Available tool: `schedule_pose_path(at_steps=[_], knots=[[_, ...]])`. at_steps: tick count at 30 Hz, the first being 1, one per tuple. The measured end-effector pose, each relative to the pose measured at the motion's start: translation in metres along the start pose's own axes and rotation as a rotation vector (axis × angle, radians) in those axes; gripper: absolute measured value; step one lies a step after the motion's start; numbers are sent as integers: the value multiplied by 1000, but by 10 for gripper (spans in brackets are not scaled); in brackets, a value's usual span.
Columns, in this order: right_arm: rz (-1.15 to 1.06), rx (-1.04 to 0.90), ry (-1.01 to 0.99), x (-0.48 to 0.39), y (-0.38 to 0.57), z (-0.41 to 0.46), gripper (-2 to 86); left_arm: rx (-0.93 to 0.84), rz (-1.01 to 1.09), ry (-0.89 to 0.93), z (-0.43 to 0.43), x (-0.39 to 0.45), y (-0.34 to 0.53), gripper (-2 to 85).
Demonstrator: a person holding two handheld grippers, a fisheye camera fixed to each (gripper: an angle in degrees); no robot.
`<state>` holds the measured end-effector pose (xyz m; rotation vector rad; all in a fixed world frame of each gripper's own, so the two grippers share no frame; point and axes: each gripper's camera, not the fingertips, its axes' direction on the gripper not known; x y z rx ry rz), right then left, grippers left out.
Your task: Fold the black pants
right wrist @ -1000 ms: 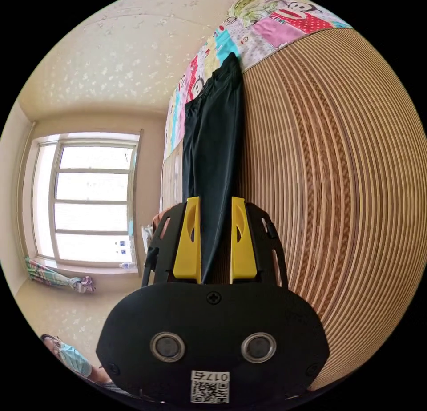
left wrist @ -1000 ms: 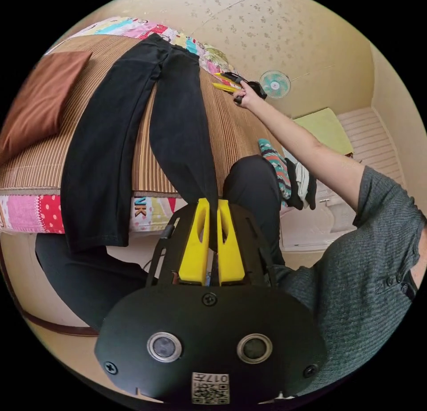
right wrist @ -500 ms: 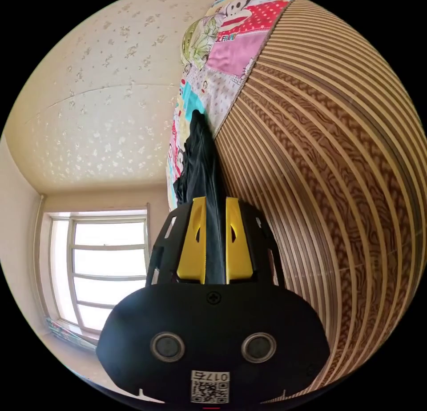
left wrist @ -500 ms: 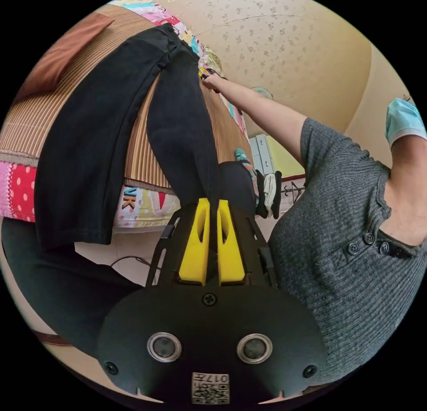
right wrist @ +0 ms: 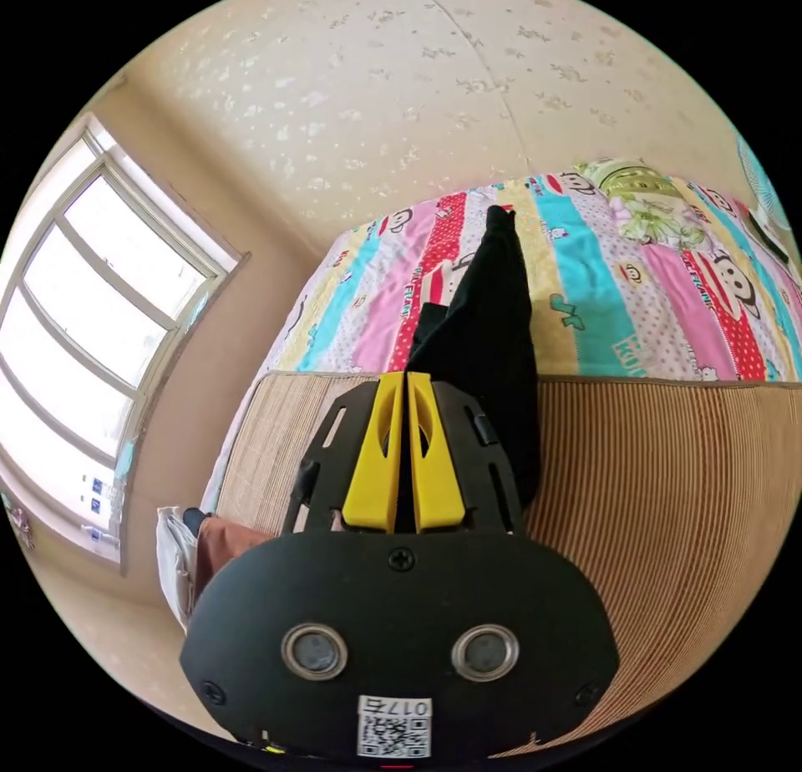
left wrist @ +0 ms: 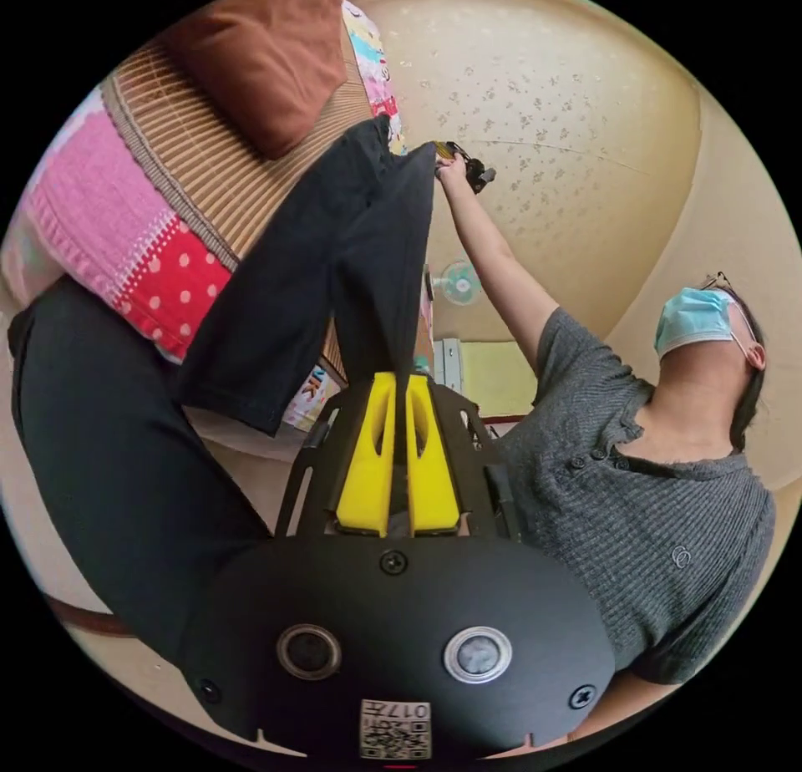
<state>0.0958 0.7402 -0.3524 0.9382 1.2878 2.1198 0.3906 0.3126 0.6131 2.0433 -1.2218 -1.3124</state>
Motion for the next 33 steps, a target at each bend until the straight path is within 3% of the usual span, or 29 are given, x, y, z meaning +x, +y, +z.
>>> schedule_pose_path(at_steps=[7, 14, 18, 20, 22, 24, 27, 29, 31, 33], knots=[[113, -118, -286, 17, 56, 53, 31, 47, -66, -315, -70, -18, -22, -8], [-133, -404, -217, 58, 226, -10, 58, -12, -13, -341, -90, -17, -34, -8], [-80, -568, -314, 69, 316, -38, 82, -39, -83, -163, -108, -25, -41, -8], [-52, -632, -421, 65, 366, -56, 102, -21, -102, 144, -114, -30, -42, -8], [-35, -641, -508, 62, 398, -69, 128, 50, -162, 646, -113, -46, -39, -8], [26, -619, -609, 65, 426, -76, 152, 76, -182, 800, -108, -50, -39, -9], [145, -579, -852, 77, 468, -68, 175, 53, -212, 790, -98, -42, -40, -8], [257, -498, -1166, 83, 498, -60, 153, 47, -237, 747, -93, -39, -38, -8], [301, -444, -1251, 84, 513, -62, 103, 79, -239, 710, -96, -38, -34, -7], [258, -418, -1106, 79, 518, -75, 48, 71, -223, 573, -104, -37, -30, -6]])
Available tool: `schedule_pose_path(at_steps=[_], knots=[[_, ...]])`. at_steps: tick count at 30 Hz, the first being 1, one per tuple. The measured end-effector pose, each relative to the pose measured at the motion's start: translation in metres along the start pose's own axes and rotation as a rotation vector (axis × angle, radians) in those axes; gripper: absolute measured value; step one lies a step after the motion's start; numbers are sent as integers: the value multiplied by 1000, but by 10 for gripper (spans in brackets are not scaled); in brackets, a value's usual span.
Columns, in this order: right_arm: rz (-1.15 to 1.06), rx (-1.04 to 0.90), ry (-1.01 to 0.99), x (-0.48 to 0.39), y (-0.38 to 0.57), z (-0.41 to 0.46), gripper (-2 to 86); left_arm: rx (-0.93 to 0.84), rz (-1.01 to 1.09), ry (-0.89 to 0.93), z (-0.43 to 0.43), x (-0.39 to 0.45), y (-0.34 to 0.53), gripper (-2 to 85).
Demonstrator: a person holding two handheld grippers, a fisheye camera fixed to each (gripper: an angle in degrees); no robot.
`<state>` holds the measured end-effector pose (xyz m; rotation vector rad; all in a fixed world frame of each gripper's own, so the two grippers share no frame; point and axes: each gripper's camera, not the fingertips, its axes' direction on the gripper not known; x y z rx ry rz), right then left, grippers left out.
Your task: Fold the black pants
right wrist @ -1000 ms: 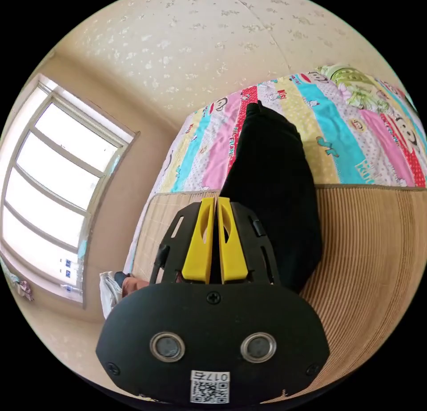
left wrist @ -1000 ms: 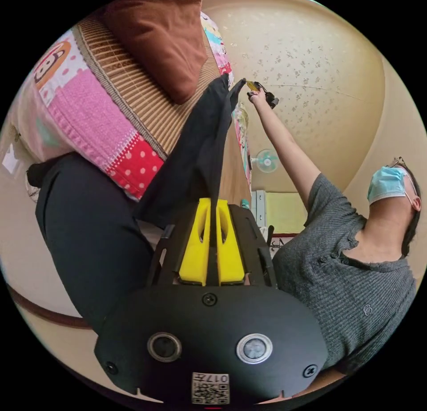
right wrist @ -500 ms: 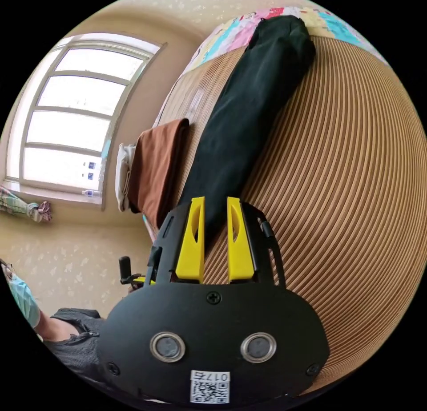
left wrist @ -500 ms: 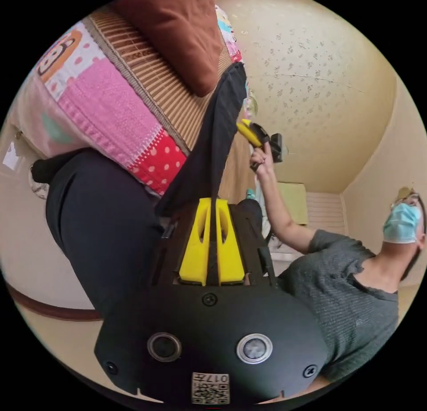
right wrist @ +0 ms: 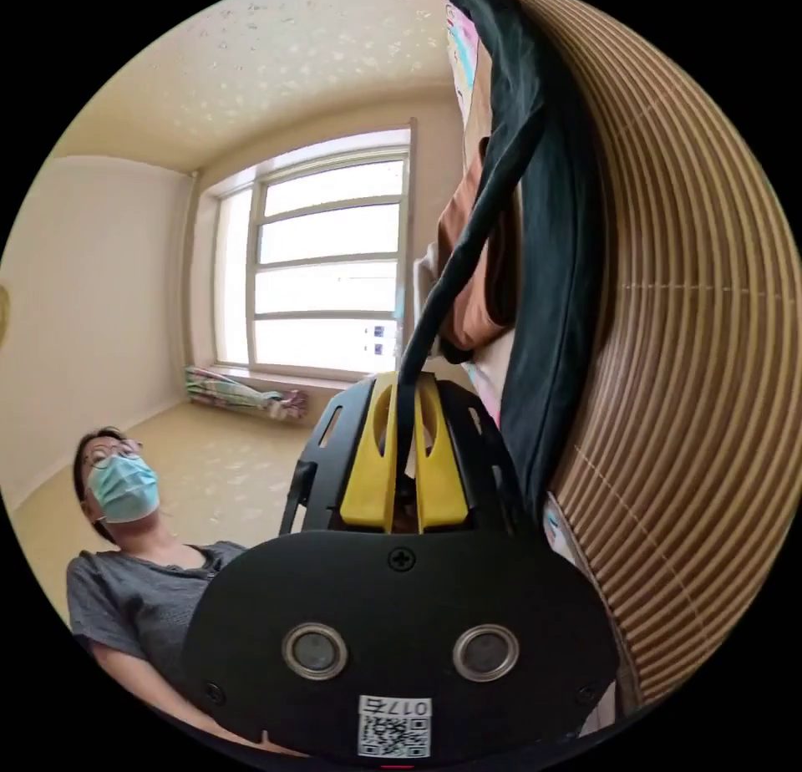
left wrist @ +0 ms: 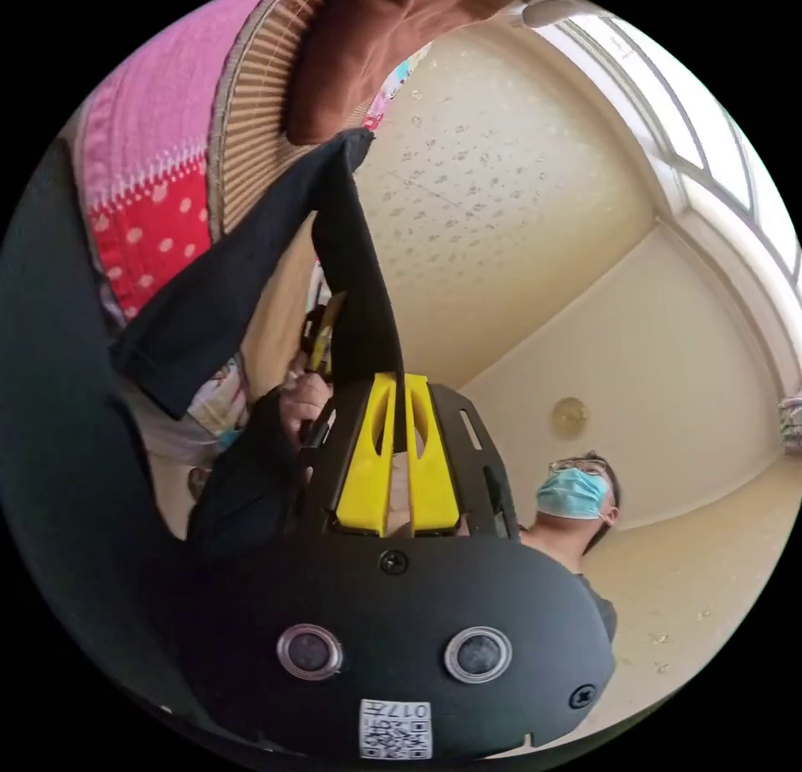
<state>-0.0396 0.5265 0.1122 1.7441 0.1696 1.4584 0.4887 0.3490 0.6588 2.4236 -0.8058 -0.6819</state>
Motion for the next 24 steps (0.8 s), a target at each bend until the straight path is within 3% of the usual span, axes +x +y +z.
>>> schedule_pose_path(at_steps=[2, 4, 6, 10, 15, 20, 22, 24], knots=[[-55, -45, 338, -20, 5, 9, 38, -7, 0, -284, -9, 4, 6, -3], [-38, -156, 586, -17, 5, 27, 36, -5, -8, -714, -16, 4, 14, 5], [2, -257, 754, -3, 5, 43, 37, -42, -8, -843, -8, -2, 17, 14], [-45, -274, 773, -4, 5, 52, 51, -97, 95, -984, 28, -1, 23, 32], [-70, -246, 841, -3, 9, 66, 64, 31, 326, -1074, 51, 22, 32, 83], [-27, -237, 823, 17, 8, 75, 37, -179, 252, -1173, 89, -29, -2, 122], [-26, -264, 848, 19, 9, 82, 33, -192, 228, -1250, 102, -40, 0, 91], [-55, -316, 923, 16, 15, 92, 31, -294, 207, -1209, 117, -48, 7, 36]])
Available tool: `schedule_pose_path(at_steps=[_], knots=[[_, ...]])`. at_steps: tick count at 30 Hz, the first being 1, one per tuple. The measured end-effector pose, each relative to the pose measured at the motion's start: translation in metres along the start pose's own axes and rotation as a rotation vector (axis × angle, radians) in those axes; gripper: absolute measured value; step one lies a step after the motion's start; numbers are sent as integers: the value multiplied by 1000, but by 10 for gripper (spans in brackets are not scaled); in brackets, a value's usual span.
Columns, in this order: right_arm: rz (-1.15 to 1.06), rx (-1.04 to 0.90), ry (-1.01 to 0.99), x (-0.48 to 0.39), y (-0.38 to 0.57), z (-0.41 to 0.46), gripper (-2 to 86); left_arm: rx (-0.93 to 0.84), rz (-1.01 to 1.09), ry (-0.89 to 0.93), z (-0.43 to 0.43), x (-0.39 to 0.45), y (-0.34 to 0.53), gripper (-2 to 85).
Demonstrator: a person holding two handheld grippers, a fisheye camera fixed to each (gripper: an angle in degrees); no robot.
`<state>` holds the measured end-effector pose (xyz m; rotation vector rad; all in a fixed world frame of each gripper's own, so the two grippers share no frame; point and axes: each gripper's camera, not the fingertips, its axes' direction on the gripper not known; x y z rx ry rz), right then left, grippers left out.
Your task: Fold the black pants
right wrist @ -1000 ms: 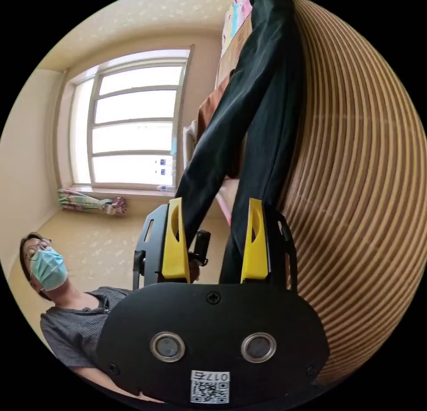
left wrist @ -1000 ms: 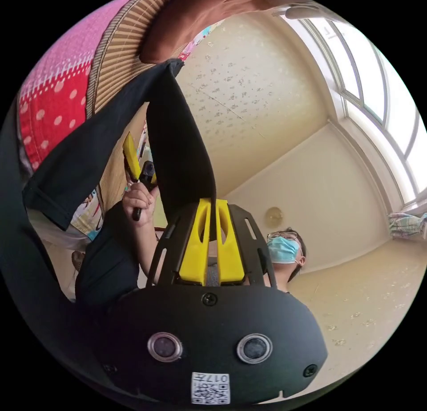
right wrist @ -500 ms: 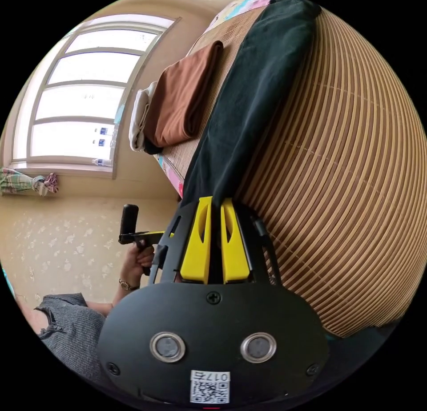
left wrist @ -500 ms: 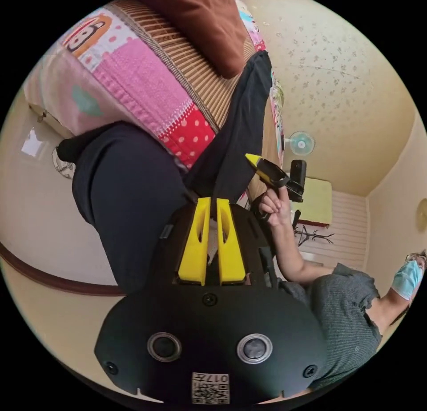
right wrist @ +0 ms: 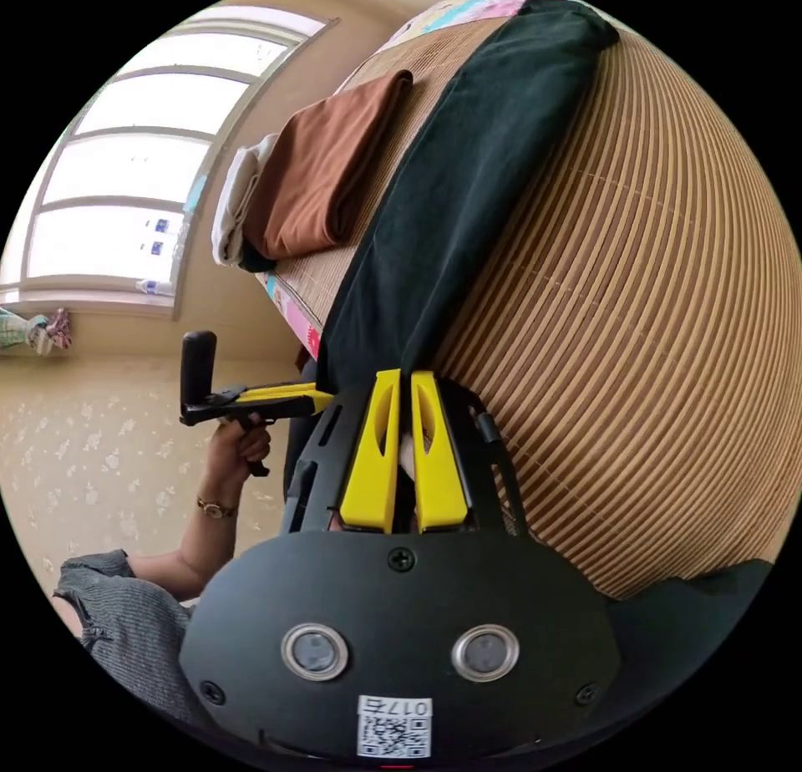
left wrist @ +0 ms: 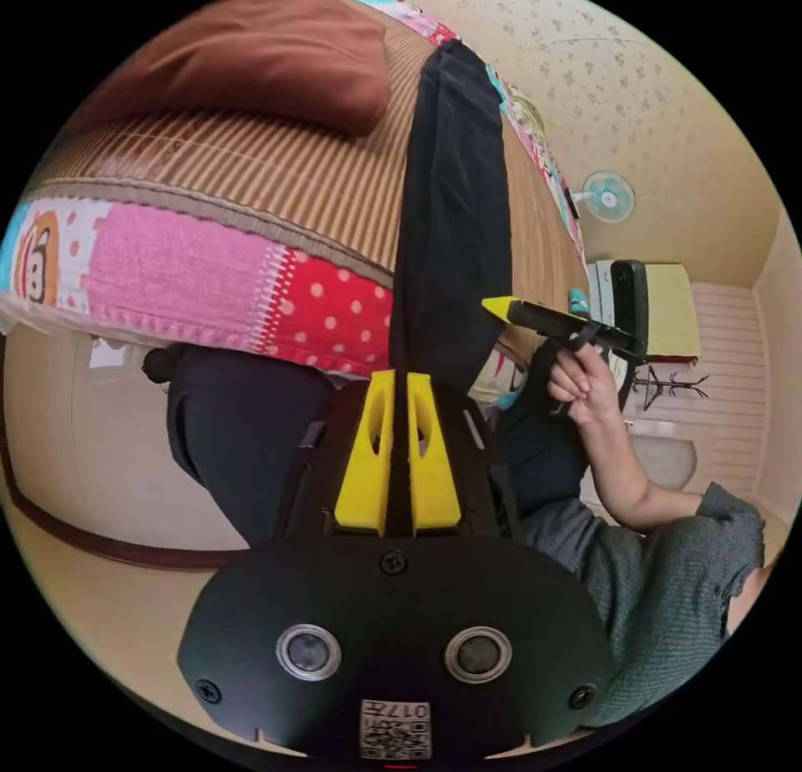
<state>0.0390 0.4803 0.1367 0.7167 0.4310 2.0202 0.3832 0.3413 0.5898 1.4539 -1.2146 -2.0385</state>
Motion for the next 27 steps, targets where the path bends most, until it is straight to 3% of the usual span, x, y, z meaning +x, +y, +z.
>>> schedule_pose_path(at_steps=[2, 5, 8, 10, 13, 16, 20, 24, 27], knots=[[-59, -49, 157, -15, 8, 2, 28, -30, 31, 62, 18, 14, 11, 31], [-27, -133, 183, -14, 22, 2, 27, -83, 92, 91, 47, 39, 33, 29], [-4, -166, 202, -14, 38, -5, 25, -124, 4, 69, 68, 40, 54, 41], [-14, -158, 325, -23, 42, -11, 18, -43, -82, -8, 70, 32, 72, 50], [-64, -64, 484, -41, 38, -24, 12, 116, -6, -19, 61, 46, 83, 70], [-89, -18, 462, -48, 21, -25, 11, 256, 168, 23, 58, 69, 82, 80], [-121, -80, 318, -57, 2, 0, 12, 348, 251, 4, 63, 87, 71, 86], [-162, -106, 374, -66, 4, 26, 18, 183, 251, -87, 113, 87, 47, 102], [-145, -118, 367, -61, 0, 37, 30, 223, 216, -145, 119, 85, 58, 64]])
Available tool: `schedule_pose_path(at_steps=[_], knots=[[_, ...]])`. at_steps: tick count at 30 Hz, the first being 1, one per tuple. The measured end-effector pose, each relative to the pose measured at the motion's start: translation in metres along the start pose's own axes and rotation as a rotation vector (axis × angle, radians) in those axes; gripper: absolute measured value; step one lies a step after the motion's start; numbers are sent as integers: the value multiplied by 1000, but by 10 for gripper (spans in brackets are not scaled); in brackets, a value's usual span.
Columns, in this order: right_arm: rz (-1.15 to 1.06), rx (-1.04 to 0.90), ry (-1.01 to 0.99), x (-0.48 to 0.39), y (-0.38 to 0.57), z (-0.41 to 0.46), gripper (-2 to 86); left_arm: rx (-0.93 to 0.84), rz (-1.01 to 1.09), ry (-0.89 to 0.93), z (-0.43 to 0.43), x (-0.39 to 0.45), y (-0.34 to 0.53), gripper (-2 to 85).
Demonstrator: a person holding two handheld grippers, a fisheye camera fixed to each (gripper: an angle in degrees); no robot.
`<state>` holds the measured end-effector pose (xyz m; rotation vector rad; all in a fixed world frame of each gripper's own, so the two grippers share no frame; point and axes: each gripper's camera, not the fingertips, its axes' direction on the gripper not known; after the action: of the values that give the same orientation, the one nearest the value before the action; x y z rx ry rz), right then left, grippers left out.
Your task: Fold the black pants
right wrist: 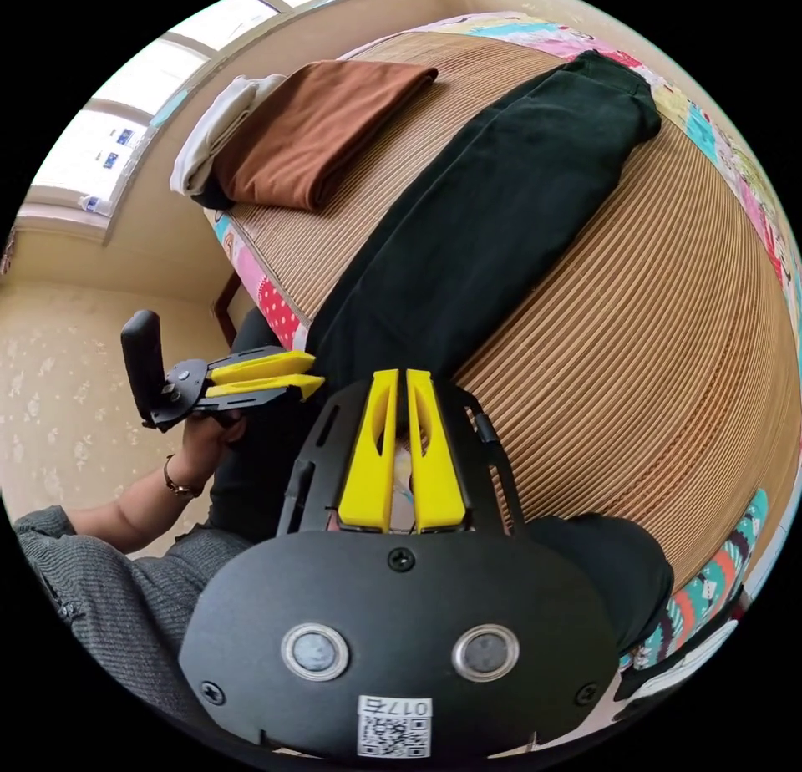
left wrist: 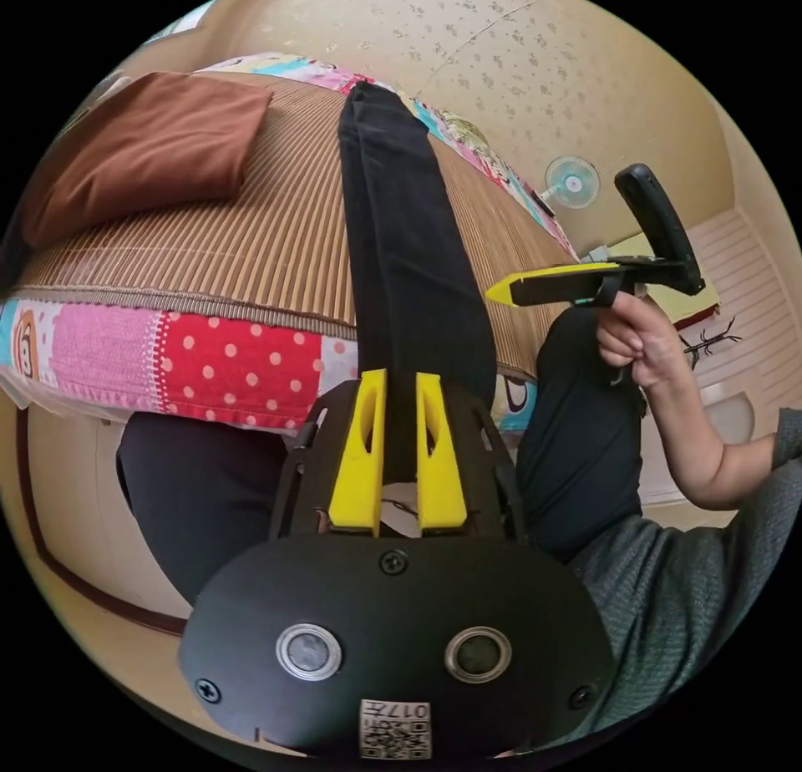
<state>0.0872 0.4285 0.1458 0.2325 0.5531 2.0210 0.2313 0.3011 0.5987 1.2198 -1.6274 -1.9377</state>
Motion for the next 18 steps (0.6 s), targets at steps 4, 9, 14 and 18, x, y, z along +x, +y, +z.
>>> schedule_pose_path(at_steps=[4, 9, 14, 18], knots=[[24, 103, -12, 10, -36, -17, 62, -21, -30, 50, 7, -7, 9, 23], [59, 270, 13, 36, -146, -48, 94, -32, -42, 92, 13, -17, 8, 1], [255, 328, 91, 86, -268, -39, 104, -48, -34, 82, 17, -19, 5, -2], [325, 227, 93, 113, -300, 2, 77, -56, -28, 79, 19, -21, 1, -4]])
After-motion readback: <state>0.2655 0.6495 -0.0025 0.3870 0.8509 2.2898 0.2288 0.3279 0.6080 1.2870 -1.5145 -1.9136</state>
